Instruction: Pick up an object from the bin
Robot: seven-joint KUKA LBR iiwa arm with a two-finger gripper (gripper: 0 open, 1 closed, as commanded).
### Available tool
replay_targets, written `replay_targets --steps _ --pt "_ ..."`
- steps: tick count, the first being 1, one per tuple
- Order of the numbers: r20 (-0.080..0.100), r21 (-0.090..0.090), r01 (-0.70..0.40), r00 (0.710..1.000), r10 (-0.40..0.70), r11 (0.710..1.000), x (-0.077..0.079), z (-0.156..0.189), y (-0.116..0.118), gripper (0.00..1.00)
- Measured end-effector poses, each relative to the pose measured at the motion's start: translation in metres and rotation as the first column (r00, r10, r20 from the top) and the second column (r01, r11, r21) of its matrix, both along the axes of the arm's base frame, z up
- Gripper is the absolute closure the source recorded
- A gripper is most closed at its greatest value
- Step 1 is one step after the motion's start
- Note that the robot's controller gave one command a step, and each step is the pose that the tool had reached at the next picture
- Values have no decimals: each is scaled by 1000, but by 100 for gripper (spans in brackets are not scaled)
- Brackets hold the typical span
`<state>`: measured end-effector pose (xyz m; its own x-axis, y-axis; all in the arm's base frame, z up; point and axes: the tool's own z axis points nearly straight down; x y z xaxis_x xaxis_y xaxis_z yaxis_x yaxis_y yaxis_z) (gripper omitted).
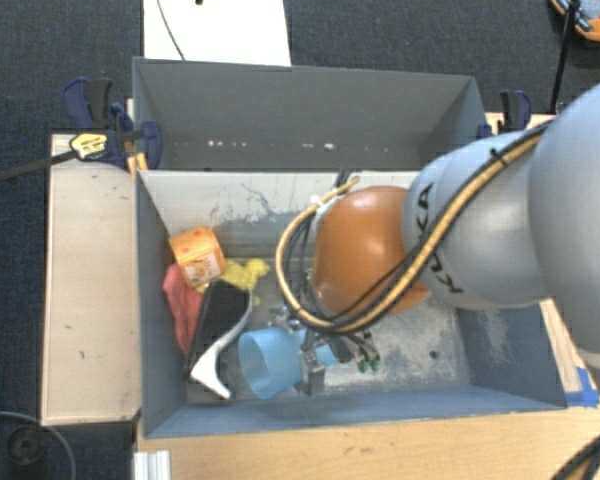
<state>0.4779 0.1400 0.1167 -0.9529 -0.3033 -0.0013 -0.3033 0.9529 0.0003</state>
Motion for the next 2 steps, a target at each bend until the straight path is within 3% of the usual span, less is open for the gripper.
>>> replay_targets --steps 2 --pt "-6 -2 3 1000 -3 1000 -1 25 0 100"
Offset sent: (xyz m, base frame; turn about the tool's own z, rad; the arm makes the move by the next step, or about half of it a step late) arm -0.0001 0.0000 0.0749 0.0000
